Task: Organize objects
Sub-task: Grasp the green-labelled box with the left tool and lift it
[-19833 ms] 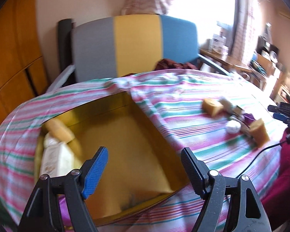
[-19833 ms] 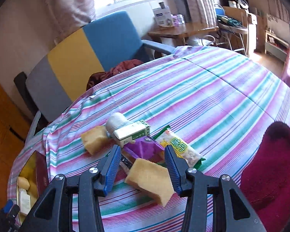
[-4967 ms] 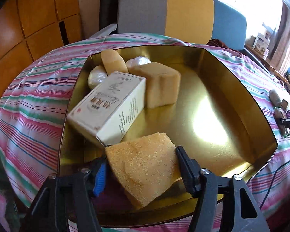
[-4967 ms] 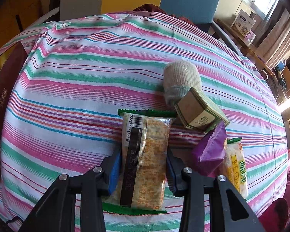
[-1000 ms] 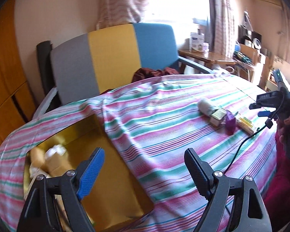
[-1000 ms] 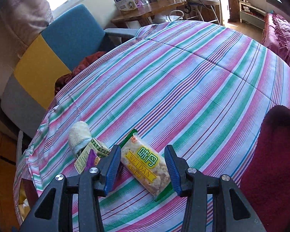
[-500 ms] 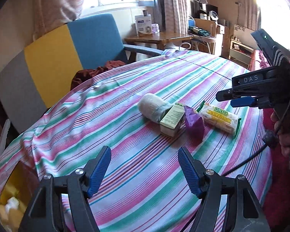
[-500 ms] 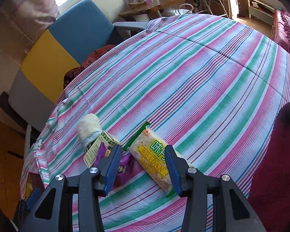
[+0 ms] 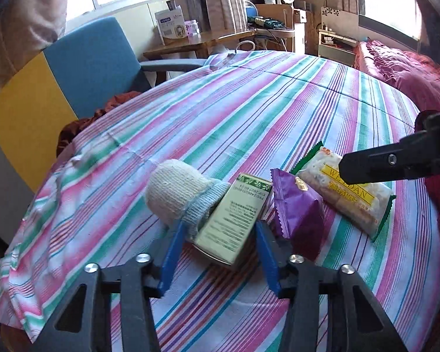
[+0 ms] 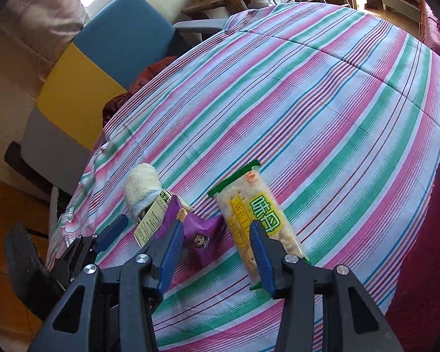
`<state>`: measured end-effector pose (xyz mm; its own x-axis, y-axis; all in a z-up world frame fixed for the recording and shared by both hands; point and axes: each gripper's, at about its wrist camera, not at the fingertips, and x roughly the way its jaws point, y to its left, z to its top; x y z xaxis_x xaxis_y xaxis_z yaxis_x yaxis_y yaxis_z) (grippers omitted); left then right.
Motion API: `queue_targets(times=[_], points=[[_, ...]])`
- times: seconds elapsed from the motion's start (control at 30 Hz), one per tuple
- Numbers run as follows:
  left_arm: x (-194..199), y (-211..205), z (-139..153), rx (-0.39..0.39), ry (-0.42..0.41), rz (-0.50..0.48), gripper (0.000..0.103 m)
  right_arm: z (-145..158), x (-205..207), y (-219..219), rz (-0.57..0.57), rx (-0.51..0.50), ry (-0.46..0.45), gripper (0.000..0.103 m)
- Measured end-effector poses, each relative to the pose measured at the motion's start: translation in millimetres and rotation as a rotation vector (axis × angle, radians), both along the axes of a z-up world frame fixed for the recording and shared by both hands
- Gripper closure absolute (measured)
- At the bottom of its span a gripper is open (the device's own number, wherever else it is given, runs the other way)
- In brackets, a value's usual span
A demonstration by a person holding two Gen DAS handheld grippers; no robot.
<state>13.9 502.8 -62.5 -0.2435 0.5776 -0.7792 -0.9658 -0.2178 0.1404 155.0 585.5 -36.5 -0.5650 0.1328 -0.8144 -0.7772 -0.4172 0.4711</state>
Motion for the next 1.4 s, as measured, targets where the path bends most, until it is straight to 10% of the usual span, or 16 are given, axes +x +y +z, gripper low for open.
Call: queue_targets(times=[0.77,1.03,1.4], points=[[27,-167,7,0.064,-0.262,0.270,0.069,-4,-1,1,-0.049,0.034,-0.082,0.056],[28,-174,24,0.126,-0.216,0.253,0.043,-6,-6,-2,-0.043,0.045,-0.112,0.056],[11,-125,24,0.118,-0.181,0.242,0.042,-8,-11,-3,-0.030,0.046,-0.122,0.056]])
